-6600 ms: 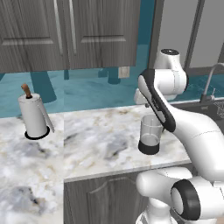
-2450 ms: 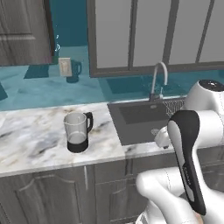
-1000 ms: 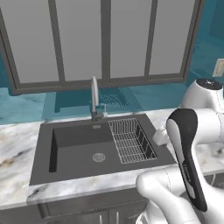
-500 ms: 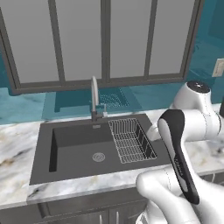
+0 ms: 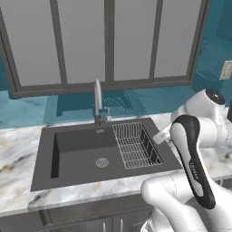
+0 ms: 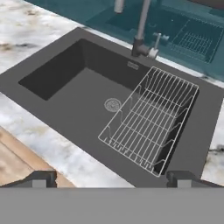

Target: Turn on the sink faucet and place the jug under the water for a few seconds to fill it up.

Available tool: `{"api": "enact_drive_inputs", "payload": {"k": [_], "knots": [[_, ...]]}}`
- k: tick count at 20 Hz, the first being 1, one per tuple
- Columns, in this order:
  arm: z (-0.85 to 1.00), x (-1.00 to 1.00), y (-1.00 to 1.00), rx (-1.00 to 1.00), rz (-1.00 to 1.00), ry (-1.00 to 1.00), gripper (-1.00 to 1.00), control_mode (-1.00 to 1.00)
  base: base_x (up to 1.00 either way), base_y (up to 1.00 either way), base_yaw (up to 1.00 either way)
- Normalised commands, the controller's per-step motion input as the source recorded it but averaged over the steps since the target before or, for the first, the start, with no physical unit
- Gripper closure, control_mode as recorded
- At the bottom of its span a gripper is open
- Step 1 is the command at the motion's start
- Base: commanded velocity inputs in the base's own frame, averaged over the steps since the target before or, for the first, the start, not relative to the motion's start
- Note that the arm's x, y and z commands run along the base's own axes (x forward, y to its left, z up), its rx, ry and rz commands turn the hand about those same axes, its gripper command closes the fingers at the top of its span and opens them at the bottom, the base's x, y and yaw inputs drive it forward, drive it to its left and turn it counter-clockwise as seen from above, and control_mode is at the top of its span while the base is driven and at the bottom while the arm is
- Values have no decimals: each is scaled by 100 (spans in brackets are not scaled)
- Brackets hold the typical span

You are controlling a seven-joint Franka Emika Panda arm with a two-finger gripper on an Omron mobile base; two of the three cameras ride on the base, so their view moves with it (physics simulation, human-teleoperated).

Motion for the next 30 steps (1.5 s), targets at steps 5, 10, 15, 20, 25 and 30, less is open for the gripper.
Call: {"api": "enact_drive_inputs", "payload": {"k": [5, 10, 15, 20, 25, 30], "knots": [[-9, 50, 21, 2, 26, -29, -100, -100, 0, 0, 0], [-4, 42, 45, 0, 6, -23, -100, -100, 0, 0, 0], [-18, 39, 63, 1, -3, -20, -100, -100, 0, 0, 0], [-16, 45, 18, 14, -9, -18, -100, -100, 0, 0, 0], [-5, 35, -2, 16, -10, -10, -100, -100, 0, 0, 0], [0, 36, 0, 10, -7, -3, -100, -100, 0, 0, 0]]}}
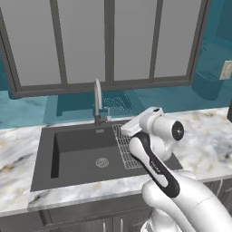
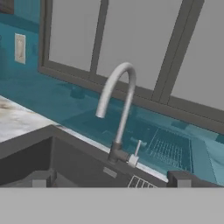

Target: Turn on the sink faucet and place the jug under the water for a few seconds to fill it up.

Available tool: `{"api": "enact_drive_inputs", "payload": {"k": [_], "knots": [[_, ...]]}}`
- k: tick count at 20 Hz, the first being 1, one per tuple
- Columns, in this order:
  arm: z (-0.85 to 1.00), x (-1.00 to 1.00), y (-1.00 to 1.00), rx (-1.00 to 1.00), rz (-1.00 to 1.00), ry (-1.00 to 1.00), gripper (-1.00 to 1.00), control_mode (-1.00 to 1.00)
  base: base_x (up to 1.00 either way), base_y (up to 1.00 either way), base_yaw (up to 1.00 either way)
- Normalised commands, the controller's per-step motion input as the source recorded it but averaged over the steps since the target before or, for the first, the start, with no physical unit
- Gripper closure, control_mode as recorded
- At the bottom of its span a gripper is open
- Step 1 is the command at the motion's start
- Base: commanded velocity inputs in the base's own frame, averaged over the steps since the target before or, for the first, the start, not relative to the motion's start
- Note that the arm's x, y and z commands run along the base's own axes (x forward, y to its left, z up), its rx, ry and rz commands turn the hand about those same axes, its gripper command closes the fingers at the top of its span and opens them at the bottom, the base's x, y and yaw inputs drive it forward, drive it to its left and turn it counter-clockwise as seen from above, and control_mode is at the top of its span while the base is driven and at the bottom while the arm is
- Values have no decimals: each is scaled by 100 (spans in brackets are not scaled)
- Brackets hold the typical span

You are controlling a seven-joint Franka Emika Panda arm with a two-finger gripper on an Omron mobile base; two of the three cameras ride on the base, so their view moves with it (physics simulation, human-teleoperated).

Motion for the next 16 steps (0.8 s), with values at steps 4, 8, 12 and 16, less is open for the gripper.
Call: {"api": "enact_drive_inputs", "payload": {"k": [4, 8, 12, 16], "knots": [[0, 28, -2, 2, 1, 1, -100, -100, 0, 0, 0], [0, 23, -14, 3, 3, 0, -100, -100, 0, 0, 0], [0, 18, -18, 6, 4, 1, -100, -100, 0, 0, 0], [0, 33, -12, 8, 4, 1, -100, -100, 0, 0, 0]]}}
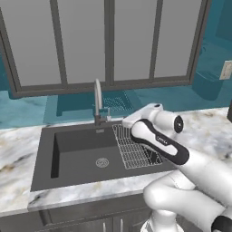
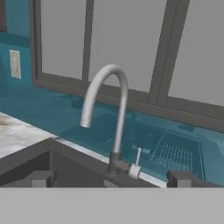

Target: Turn on the sink faucet and place the jug under the water for a few seconds to fill it up.

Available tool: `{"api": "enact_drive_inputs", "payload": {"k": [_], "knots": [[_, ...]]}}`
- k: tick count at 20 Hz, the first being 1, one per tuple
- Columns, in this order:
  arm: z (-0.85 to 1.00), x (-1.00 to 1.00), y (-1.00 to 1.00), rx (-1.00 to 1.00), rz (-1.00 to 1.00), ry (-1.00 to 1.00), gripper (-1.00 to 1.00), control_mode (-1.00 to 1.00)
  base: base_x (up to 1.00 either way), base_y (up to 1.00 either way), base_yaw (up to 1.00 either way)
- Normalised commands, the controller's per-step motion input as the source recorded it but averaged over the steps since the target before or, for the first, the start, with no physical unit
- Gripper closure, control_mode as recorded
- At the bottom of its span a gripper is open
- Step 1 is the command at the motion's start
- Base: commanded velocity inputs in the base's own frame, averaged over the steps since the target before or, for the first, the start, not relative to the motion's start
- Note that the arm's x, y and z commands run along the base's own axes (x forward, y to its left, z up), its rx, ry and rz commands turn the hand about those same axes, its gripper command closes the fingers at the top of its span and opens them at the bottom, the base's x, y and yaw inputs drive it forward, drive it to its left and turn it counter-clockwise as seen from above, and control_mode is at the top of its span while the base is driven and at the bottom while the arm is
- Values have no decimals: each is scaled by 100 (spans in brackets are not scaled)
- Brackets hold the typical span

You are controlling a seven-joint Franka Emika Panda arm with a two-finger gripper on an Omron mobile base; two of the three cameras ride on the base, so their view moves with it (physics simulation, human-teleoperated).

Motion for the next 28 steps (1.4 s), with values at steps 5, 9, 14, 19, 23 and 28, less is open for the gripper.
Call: {"api": "enact_drive_inputs", "payload": {"k": [5, 9, 14, 19, 23, 28], "knots": [[0, 36, -4, 10, 7, 1, -100, -100, 0, 0, 0], [-7, 33, 0, 10, 9, 1, -100, -100, 0, 0, 0], [-29, 20, 0, 5, 13, 0, -100, -100, 0, 0, 0], [-51, 6, 1, 0, 13, -2, -100, -100, 0, 0, 0], [-41, 5, 14, 0, 7, -7, -100, -100, 0, 0, 0], [-16, 9, 19, 4, 0, -12, -100, -100, 0, 0, 0]]}}
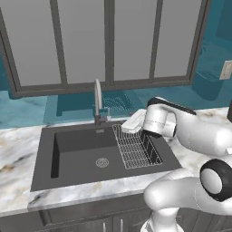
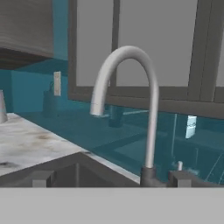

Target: Turn on the sink faucet and place the jug under the water for a few seconds to fill it up.

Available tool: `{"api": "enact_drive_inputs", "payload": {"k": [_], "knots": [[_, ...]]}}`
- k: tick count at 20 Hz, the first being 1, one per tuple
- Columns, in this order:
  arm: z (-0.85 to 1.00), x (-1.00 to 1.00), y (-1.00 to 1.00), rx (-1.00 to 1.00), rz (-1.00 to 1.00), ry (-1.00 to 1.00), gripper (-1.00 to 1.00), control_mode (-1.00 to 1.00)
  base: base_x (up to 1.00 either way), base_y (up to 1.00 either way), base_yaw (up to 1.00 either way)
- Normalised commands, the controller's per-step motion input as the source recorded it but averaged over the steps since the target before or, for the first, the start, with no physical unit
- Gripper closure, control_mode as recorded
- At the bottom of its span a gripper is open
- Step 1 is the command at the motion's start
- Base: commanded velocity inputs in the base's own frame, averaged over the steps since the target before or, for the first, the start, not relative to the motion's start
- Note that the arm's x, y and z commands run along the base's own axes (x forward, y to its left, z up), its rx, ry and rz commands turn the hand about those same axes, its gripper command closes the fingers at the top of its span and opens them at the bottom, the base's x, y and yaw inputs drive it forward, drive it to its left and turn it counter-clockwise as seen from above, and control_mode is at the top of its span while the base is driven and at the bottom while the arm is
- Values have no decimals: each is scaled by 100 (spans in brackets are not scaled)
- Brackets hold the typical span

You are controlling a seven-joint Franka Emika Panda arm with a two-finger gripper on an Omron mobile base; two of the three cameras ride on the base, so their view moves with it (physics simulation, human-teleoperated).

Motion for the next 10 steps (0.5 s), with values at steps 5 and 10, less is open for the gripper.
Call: {"api": "enact_drive_inputs", "payload": {"k": [5, 10], "knots": [[0, 21, 14, 7, 0, -7, -100, -100, 0, 0, 0], [0, 35, 1, 4, 0, 0, -100, -100, 0, 0, 0]]}}
